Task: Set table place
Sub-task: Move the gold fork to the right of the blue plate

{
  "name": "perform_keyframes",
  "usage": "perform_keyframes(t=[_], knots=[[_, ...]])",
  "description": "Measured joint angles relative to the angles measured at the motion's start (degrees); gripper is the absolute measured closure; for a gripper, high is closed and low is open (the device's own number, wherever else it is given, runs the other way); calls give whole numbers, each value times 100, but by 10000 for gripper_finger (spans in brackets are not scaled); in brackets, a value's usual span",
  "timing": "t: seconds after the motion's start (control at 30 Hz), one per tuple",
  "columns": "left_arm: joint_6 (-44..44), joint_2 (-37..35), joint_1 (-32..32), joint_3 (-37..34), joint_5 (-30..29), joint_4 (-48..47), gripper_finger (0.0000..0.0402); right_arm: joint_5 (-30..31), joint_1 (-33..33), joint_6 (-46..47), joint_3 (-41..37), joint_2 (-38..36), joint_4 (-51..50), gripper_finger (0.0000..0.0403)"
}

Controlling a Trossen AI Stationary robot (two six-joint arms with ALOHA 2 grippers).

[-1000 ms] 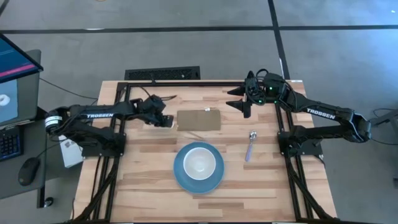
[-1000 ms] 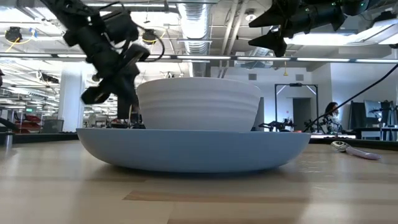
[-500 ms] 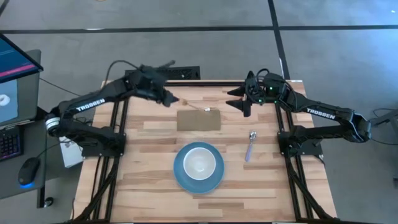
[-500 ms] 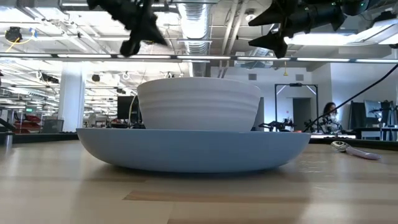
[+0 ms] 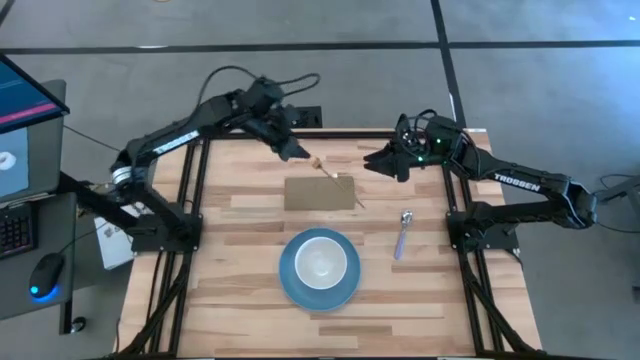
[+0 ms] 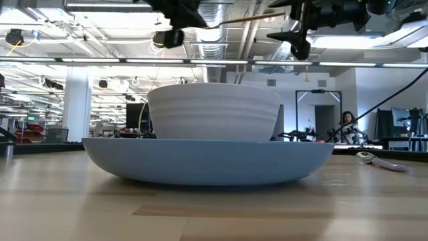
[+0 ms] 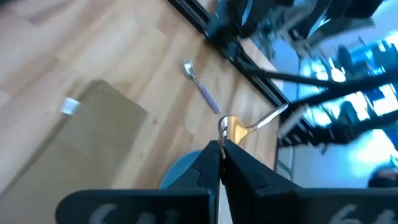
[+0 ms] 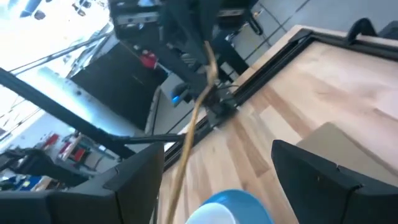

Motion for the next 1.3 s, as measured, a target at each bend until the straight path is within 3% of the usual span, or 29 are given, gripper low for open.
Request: perform_keyframes(t=[0.27, 0.5, 0.9, 1.3], knots=[[579, 1108, -1, 1205, 519, -658, 401, -52, 314, -52, 0, 0, -19, 81], [835, 1555, -146, 1714, 759, -853, 401, -47, 585, 57, 0, 53, -311, 81], [676, 1825, -251, 1911, 607, -643, 401, 129, 1128, 142, 0, 671, -337, 83], [676, 1825, -369, 1900, 275, -1071, 401, 110, 1186, 149, 0, 983, 220, 135]])
